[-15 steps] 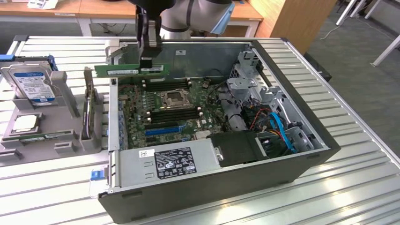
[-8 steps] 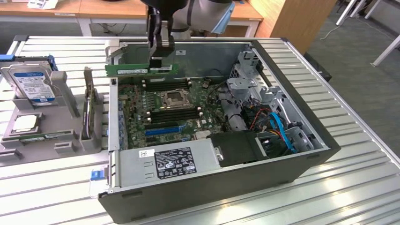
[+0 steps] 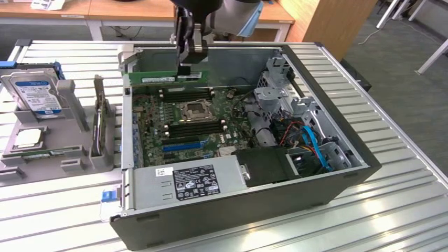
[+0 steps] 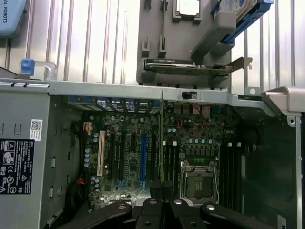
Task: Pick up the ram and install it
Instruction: 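Pick up the ram and move it above insertion slot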
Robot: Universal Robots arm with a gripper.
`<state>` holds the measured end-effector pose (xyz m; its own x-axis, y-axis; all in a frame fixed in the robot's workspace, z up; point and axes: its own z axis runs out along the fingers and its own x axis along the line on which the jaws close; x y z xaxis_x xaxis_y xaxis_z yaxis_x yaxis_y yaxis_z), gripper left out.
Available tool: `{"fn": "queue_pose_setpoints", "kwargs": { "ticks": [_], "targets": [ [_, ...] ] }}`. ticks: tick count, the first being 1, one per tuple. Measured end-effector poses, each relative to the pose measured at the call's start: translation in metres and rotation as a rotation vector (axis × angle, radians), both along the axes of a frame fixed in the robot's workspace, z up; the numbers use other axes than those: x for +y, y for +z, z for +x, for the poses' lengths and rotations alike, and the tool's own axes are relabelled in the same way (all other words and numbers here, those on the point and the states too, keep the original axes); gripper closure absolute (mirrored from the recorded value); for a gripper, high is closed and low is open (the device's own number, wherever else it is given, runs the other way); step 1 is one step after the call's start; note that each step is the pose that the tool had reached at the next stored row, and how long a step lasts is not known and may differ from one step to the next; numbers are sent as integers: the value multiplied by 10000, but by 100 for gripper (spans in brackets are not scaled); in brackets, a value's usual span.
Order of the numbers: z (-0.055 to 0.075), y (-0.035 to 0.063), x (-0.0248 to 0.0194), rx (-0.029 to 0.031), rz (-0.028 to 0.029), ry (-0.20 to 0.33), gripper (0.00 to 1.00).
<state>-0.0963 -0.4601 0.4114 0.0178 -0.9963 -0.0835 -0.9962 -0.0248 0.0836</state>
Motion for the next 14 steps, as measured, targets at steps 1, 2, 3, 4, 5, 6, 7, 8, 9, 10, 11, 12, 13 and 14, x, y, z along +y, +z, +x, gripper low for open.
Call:
{"fn": "queue_pose_setpoints", "kwargs": {
  "ticks": [1, 2, 3, 4, 5, 6, 7, 8, 9, 10, 11, 12, 13, 14],
  "targets": [
    [21, 0, 0, 0, 3, 8, 88],
    [42, 0, 0, 1, 5, 17, 88],
    [63, 0, 0, 1, 7, 25, 88],
    [83, 0, 0, 0, 9, 32, 88],
    [104, 0, 0, 0, 11, 40, 88],
    [123, 0, 0, 1, 13, 47, 88],
    [142, 0, 0, 1, 14, 56, 88],
    [162, 0, 0, 1, 15, 64, 88],
    [182, 0, 0, 0, 17, 73, 88],
    [202, 0, 0, 1, 18, 81, 88],
    [223, 0, 0, 1, 19, 89, 88],
    [241, 0, 0, 1, 20, 96, 88],
    [257, 0, 0, 1, 22, 103, 88],
    [274, 0, 0, 0, 23, 110, 88]
  ]
}}
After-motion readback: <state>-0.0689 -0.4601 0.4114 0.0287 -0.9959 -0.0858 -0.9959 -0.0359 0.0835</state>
